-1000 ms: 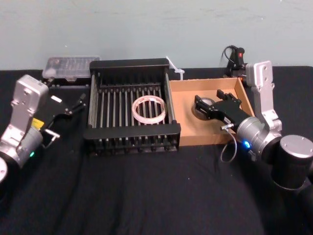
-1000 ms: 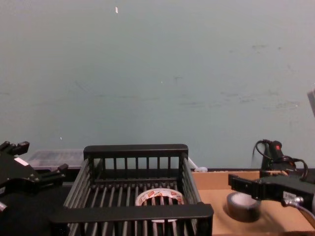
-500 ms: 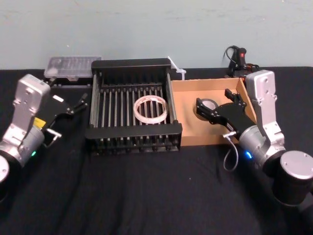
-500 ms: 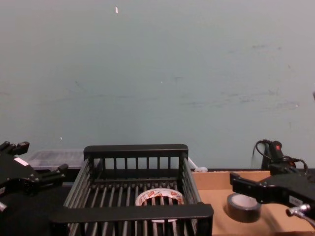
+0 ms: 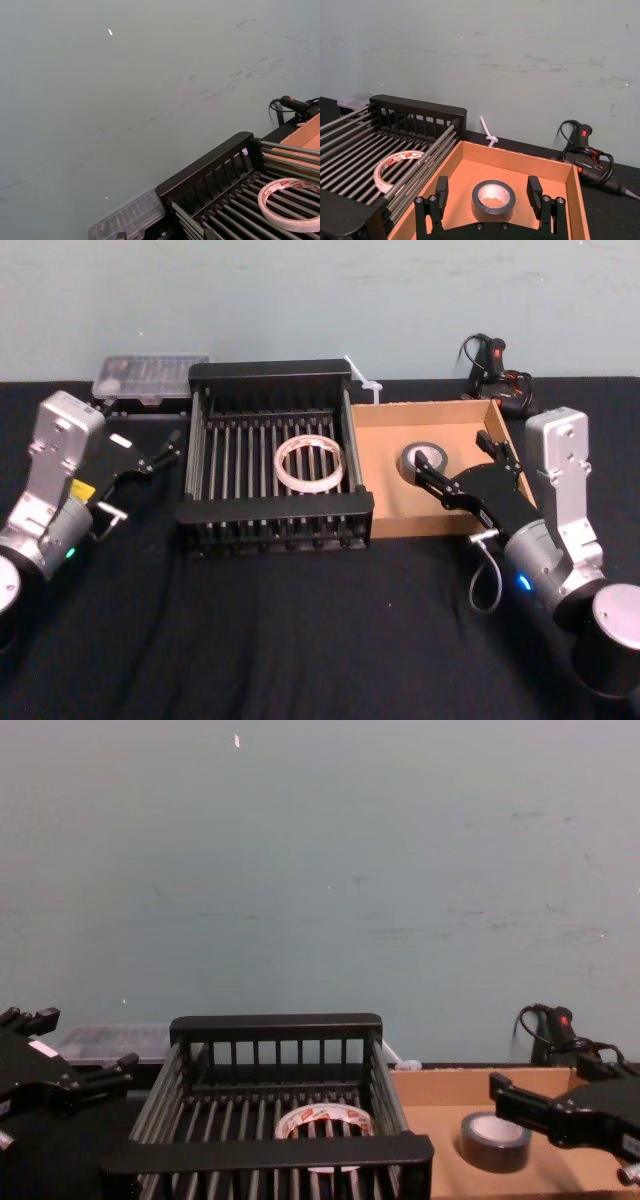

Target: Pick up the white tape and place it into the black box , Pick up the silver tape and place it into the brown box.

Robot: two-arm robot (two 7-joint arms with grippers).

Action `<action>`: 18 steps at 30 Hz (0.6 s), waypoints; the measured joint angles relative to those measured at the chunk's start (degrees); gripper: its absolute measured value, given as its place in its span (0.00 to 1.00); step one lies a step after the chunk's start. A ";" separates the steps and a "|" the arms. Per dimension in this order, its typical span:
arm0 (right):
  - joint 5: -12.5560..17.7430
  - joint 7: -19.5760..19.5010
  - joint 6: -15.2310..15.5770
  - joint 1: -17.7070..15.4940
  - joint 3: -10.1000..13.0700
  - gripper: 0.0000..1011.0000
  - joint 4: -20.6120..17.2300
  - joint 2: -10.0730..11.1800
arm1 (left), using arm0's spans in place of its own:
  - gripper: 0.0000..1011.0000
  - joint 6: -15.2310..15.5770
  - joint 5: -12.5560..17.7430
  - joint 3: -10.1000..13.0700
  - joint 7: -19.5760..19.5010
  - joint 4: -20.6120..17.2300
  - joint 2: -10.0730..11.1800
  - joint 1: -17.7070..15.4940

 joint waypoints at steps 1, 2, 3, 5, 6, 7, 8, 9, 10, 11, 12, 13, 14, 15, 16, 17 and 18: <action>-0.20 0.01 -0.16 -0.36 0.10 0.99 -0.36 0.06 | 0.99 0.00 0.00 0.00 0.00 0.00 0.00 0.00; -0.38 0.00 -0.30 -0.72 0.21 0.99 -0.68 0.10 | 0.99 0.00 0.00 0.00 0.00 0.00 0.00 0.00; -0.54 0.00 -0.40 -1.07 0.33 0.99 -1.00 0.14 | 0.99 0.00 0.00 0.00 0.00 0.00 0.00 0.00; -0.96 -0.04 -0.52 -2.08 0.72 0.99 -1.83 0.18 | 0.99 0.00 0.00 0.00 0.00 0.00 0.00 0.00; -1.07 -0.07 -0.55 -2.34 0.84 0.99 -2.02 0.18 | 0.99 0.00 0.00 0.00 0.00 0.00 0.00 0.00; -1.20 -0.11 -0.60 -2.66 0.99 0.99 -2.27 0.18 | 0.99 0.00 0.00 0.00 0.00 0.00 0.00 0.00; -1.40 -0.15 -0.70 -3.24 1.31 0.99 -2.68 0.17 | 0.99 0.00 0.00 0.00 0.00 0.00 0.00 0.00; -1.48 -0.15 -0.76 -3.55 1.50 0.99 -2.93 0.16 | 0.99 0.00 0.00 0.00 0.00 0.00 0.00 0.00; -1.68 -0.12 -0.97 -4.10 1.80 0.99 -3.28 0.17 | 0.99 0.00 0.00 0.00 0.00 0.00 0.00 0.00; -1.80 -0.10 -1.10 -4.37 1.93 0.99 -3.43 0.18 | 0.99 0.00 0.00 0.00 0.00 0.00 0.00 0.00; -1.90 -0.08 -1.18 -4.59 2.02 0.99 -3.53 0.19 | 0.99 0.00 0.00 0.00 0.00 0.00 0.00 0.00; -2.06 0.01 -1.32 -4.88 2.15 0.99 -3.67 0.21 | 0.99 0.00 0.00 0.00 0.00 0.00 0.00 0.00; -2.18 0.09 -1.44 -5.08 2.25 0.99 -3.77 0.21 | 0.99 0.00 0.00 0.00 0.00 0.00 0.00 0.00; -2.34 0.29 -1.60 -5.38 2.41 0.99 -3.90 0.21 | 0.99 0.00 0.00 0.00 0.00 0.00 0.00 0.00; -2.37 0.60 -1.66 -5.50 2.51 0.99 -3.95 0.22 | 0.99 0.00 0.00 0.00 0.00 0.00 0.00 0.00; -2.37 0.77 -1.71 -5.57 2.58 0.99 -3.98 0.22 | 0.99 0.00 0.00 0.00 0.00 0.00 0.00 0.00; -2.38 1.05 -1.77 -5.66 2.67 0.99 -4.02 0.24 | 0.99 0.00 0.00 0.00 0.00 0.00 0.00 0.00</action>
